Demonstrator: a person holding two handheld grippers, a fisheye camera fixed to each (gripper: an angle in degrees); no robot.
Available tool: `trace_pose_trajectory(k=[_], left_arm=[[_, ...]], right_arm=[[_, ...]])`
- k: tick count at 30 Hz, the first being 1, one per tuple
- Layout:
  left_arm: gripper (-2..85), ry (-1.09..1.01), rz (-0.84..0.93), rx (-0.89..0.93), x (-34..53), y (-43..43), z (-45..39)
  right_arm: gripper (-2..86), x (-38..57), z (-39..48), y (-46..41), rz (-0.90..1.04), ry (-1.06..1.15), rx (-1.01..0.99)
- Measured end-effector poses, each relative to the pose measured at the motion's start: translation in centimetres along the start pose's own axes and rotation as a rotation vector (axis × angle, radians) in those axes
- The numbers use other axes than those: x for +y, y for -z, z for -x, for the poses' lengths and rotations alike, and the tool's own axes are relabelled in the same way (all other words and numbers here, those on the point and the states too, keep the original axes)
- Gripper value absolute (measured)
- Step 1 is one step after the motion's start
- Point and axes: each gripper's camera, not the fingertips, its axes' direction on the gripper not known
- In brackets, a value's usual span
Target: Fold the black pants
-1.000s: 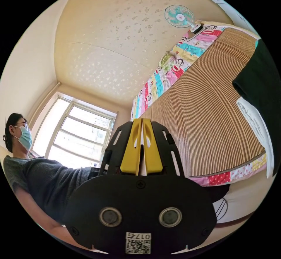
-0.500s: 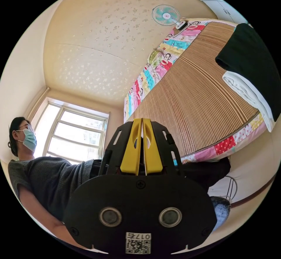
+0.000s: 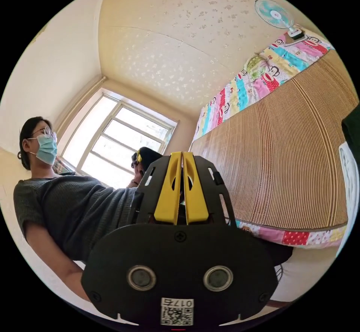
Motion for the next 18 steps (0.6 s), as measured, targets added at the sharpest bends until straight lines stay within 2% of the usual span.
trace_pose_trajectory(k=[4,6,8,11,12,15,16,18], left_arm=[[3.9,-0.22,0.041,0.095,-2.6,-5.5,-11.4],[3.9,-0.345,0.009,0.164,-2.9,-8.1,-17.7],[3.9,-0.389,-0.034,0.241,-2.8,-9.7,-20.8],[3.9,-0.413,-0.071,0.378,-2.3,-13.2,-24.1],[4.0,-0.403,-0.073,0.421,-2.1,-14.9,-25.1],[4.0,-0.388,-0.039,0.557,-1.2,-19.5,-27.0],[4.0,-0.383,-0.032,0.584,-1.0,-20.4,-27.2],[4.0,-0.37,0.008,0.639,0.2,-23.3,-27.7]], right_arm=[[4.2,-4.0,0.4,-1.3,0.146,0.061,-0.122],[7.0,-5.1,-0.5,-2.8,0.225,0.01,-0.194],[13.2,-6.0,-2.6,-5.5,0.344,-0.117,-0.312],[22.1,-7.0,-5.6,-8.7,0.417,-0.27,-0.511],[23.9,-7.2,-6.3,-9.3,0.413,-0.311,-0.554],[28.8,-8.1,-10.3,-12.6,0.295,-0.553,-0.88],[29.0,-8.5,-11.6,-14.0,0.194,-0.624,-1.051],[27.1,-9.8,-12.6,-14.7,0.028,-0.619,-1.145]])
